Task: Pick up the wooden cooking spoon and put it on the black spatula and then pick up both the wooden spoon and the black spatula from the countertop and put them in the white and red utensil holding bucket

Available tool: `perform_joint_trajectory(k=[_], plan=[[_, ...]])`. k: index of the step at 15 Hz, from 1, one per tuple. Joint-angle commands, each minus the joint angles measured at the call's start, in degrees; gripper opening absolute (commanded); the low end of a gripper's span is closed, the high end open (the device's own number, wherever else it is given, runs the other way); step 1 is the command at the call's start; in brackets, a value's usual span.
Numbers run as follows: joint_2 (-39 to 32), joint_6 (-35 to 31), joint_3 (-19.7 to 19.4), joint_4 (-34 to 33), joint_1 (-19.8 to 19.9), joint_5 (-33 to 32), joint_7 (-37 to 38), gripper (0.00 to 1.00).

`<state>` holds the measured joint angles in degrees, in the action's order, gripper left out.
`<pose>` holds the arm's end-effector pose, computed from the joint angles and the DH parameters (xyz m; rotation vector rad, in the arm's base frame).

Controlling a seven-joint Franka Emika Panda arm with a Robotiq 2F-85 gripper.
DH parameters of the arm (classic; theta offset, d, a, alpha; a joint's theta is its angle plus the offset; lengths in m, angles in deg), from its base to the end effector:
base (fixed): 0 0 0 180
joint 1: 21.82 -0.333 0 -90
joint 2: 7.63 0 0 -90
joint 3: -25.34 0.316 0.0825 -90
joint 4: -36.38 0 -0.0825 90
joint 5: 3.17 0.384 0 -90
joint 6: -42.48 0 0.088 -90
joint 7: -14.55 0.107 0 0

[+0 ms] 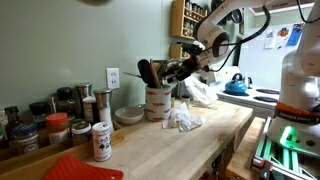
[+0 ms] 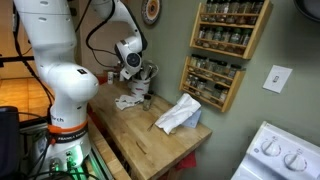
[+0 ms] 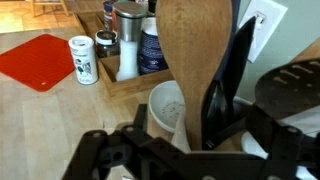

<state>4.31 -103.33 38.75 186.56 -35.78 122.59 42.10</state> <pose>0.3780 0.1810 0.3181 -1.1267 1.7058 0.4961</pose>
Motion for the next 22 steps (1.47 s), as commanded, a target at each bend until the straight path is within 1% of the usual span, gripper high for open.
perform_joint_trajectory(k=[1, 6, 9, 10, 11, 12, 13, 17, 21, 22], plan=[[2.6, -2.2, 0.6, 0.8, -1.5, -10.2, 8.9, 1.00], [6.8, -3.1, 1.7, 1.8, -1.1, -26.1, 15.8, 1.00], [9.9, -1.7, 1.9, 2.1, -0.3, -35.2, 18.8, 1.00], [10.8, -0.4, 1.6, 2.0, 0.0, -37.8, 19.3, 1.00], [11.5, -0.7, 1.9, 1.9, 0.4, -41.1, 20.6, 1.00], [12.8, 0.6, 1.7, 1.8, 0.7, -44.0, 20.2, 1.00], [13.4, 0.1, 2.0, 1.7, 1.2, -47.3, 21.0, 1.00], [16.0, 3.2, 2.2, 0.7, 3.7, -62.0, 21.3, 1.00], [18.5, 7.8, 2.1, -1.2, 5.4, -74.5, 20.4, 1.00], [19.1, 8.8, 1.8, -1.8, 5.5, -76.6, 19.6, 1.00]])
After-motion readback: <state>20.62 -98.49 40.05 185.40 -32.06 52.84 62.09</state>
